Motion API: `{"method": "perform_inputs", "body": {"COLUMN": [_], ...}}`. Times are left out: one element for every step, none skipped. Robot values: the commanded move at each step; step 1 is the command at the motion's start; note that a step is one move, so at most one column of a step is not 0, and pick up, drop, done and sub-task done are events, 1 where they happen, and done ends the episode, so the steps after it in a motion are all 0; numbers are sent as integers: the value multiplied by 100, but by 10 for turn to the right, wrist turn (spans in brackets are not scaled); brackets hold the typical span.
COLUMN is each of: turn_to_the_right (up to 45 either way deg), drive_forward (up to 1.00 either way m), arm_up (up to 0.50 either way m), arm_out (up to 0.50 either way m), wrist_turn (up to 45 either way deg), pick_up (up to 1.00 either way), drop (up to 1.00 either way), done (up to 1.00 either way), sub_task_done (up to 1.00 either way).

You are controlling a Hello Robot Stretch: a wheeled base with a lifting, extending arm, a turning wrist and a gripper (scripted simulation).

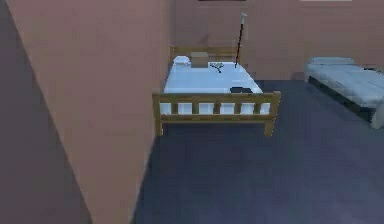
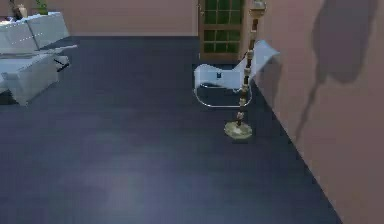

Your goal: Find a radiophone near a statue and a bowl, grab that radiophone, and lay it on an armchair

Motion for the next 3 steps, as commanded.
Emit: {"method": "perform_inputs", "body": {"turn_to_the_right": [450, 180, 0], "drive_forward": [0, 0, 100], "arm_up": [0, 0, 0], "arm_out": [0, 0, 0], "wrist_turn": [0, 0, 0], "pick_up": [0, 0, 0], "drop": [0, 0, 0], "done": [0, 0, 0], "sub_task_done": [0, 0, 0]}}
